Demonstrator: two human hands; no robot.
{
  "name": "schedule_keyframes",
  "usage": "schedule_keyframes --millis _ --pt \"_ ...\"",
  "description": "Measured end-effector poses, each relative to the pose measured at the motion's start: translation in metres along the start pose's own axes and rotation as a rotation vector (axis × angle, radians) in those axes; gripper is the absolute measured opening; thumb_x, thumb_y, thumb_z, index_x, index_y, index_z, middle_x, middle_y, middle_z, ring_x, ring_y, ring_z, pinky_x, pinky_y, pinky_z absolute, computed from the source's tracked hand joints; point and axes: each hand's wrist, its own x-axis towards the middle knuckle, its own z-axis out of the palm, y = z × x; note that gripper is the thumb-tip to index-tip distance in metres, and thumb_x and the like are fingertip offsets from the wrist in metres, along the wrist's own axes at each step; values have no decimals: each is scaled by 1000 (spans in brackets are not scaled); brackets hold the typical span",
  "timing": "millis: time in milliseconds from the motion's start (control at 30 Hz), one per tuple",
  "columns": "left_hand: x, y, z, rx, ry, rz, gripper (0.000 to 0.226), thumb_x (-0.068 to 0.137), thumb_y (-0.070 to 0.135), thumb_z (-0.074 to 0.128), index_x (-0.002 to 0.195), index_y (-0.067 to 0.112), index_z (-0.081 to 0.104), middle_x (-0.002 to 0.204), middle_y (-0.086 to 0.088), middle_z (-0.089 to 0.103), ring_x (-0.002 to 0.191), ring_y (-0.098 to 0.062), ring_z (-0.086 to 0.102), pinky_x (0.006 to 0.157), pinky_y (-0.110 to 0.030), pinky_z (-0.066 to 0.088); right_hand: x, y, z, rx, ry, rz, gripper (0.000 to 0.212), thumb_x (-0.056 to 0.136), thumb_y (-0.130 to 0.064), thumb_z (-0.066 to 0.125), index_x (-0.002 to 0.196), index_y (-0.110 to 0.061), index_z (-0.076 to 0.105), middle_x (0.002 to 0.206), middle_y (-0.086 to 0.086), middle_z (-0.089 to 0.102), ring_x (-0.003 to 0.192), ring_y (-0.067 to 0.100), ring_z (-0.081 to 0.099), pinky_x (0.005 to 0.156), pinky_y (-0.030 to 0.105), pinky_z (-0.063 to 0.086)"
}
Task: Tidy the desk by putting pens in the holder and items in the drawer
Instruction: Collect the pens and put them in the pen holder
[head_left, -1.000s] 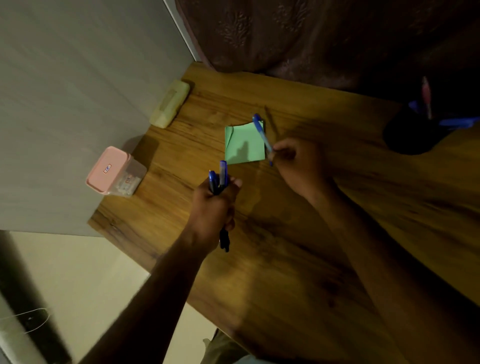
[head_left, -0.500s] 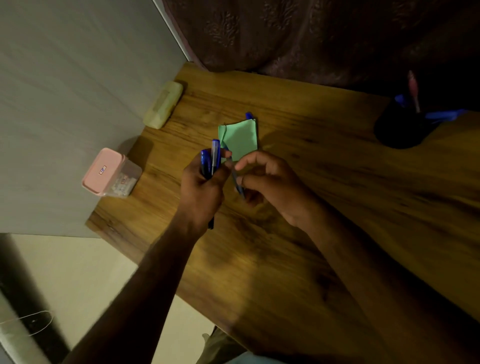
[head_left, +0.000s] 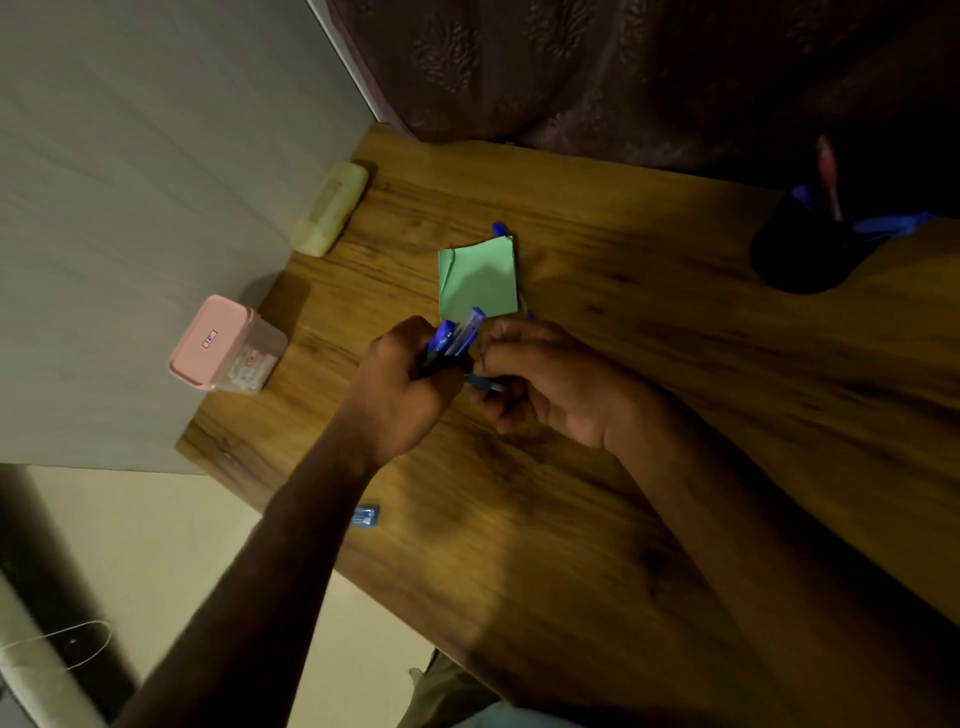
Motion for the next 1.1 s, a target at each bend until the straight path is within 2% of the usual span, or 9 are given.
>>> schedule_keyframes --millis 100,167,233,300,400,600,867,1000,1100 --pt "1 -6 -3 279 -76 168 20 74 11 64 86 26 58 88 6 50 72 -2 51 61 -10 36 2 1 -3 53 21 18 14 98 -11 55 106 -9 67 76 10 65 59 14 61 49 25 51" --pt "2 -10 -4 400 -102 257 22 80 15 73 99 21 65 96 6 49 80 -2 49 67 -10 36 2 -1 -4 86 37 19 15 99 -14 55 106 -11 67 77 11 68 59 13 61 49 25 51" --pt "1 -11 -3 394 -52 256 16 85 19 74 95 24 63 87 12 48 74 2 49 64 -8 34 6 -1 -6 37 125 23 15 100 -17 54 108 -12 66 81 11 72 62 15 64 50 26 51" --pt "-2 -11 -3 327 -21 107 19 89 23 72 85 29 54 73 16 48 63 6 50 56 -7 34 15 2 -14 -251 355 -11 12 98 -18 56 107 -17 65 94 6 73 76 16 66 58 28 50" --pt "-9 -16 1 210 -42 -29 22 91 25 69 75 31 55 55 10 53 50 -1 50 49 -12 35 31 7 -28 -831 689 -109 16 92 -22 65 108 -22 61 111 -2 65 96 17 63 74 33 52" --pt "-13 -15 6 -50 -43 -172 24 91 16 70 71 22 57 51 3 50 46 -10 44 43 -24 35 55 14 -28 -1273 772 -97 42 93 -33 65 127 -12 53 127 12 58 112 28 60 78 33 42" --pt "-13 -8 7 -93 -83 -205 21 93 20 67 75 15 57 54 2 49 41 -2 42 40 -17 35 62 10 -30 -1307 839 -72 28 96 -34 59 114 -12 61 118 11 65 106 28 64 78 34 43" --pt "-14 -3 8 -196 -77 -231 23 95 16 63 75 11 54 55 1 47 42 -4 41 41 -17 35 57 9 -37 -1184 864 -46 31 93 -35 64 114 -12 66 115 10 69 106 29 65 80 33 45" --pt "-15 -3 10 -287 -76 -291 15 96 10 58 83 4 59 59 -3 54 40 -6 43 38 -19 33 50 14 -42 -1033 932 -108 24 87 -33 66 102 -14 70 99 7 73 92 27 68 69 30 43"
